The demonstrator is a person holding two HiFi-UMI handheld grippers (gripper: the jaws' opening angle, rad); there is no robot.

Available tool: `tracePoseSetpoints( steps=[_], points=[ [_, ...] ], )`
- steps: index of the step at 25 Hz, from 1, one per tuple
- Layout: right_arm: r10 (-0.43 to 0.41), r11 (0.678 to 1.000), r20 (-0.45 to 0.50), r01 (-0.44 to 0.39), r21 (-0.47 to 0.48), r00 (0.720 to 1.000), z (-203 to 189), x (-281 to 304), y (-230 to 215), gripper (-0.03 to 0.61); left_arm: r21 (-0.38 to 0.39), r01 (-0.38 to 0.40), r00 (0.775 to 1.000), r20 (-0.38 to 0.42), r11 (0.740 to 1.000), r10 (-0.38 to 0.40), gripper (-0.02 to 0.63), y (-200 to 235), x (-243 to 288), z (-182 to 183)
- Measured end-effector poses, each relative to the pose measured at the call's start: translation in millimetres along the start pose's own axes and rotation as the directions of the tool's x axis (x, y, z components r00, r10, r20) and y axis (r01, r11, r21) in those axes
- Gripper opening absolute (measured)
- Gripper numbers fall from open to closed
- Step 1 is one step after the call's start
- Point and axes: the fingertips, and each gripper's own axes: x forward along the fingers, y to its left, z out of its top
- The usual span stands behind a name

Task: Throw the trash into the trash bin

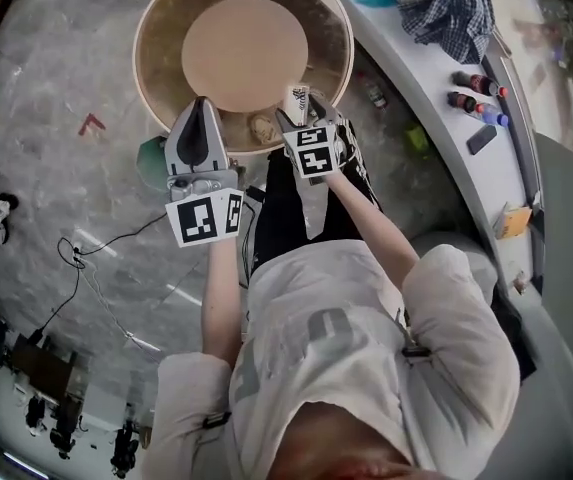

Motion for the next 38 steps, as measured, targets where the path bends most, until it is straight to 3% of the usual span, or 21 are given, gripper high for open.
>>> tracePoseSetpoints(
  steps=[4, 8, 20, 28, 33, 35, 38],
  points=[
    [-0.048, 0.997, -0.113, 0.054, 0.053, 0.992, -51.2, 20.5, -15.5, 0.295, 0.002, 0.008, 0.999, -0.031, 1.0, -0.008, 0.012, -3.9, -3.6, -13.7],
    [-0.044, 0.979, -0.209, 0.085, 0.187, 0.977, -85.8, 32.3, -19.7, 0.295, 0.002, 0.025, 0.998, -0.058, 1.0, -0.025, 0.012, -7.5, -2.3, -23.6],
    [-0.027, 0.943, -0.236, 0.102, 0.316, 0.971, -107.3, 55.9, -2.6, 0.295, 0.015, 0.08, 0.991, -0.111, 0.997, -0.078, 0.012, -18.0, -10.5, -44.3],
    [-0.045, 0.96, -0.228, 0.105, 0.26, 0.973, -103.4, 70.4, 4.2, 0.298, 0.01, 0.042, 0.994, -0.103, 0.999, -0.041, 0.012, 0.4, -23.1, -44.7],
    [-0.035, 0.956, -0.316, 0.123, 0.265, 0.948, -107.1, 75.9, -5.7, 0.296, 0.017, -0.003, 0.998, -0.068, 1.0, 0.004, 0.012, 13.4, -31.3, -35.6],
    [-0.051, 0.966, -0.292, 0.121, 0.228, 0.955, -87.7, 67.7, -3.4, 0.296, 0.016, -0.03, 0.999, -0.037, 0.999, 0.03, 0.012, 20.0, -41.0, -20.3],
    [-0.025, 0.985, -0.175, 0.054, 0.163, 0.984, -24.4, 48.6, 15.1, 0.296, 0.008, -0.082, 0.996, 0.025, 0.997, 0.081, 0.012, 30.2, -55.8, 13.0]
  ],
)
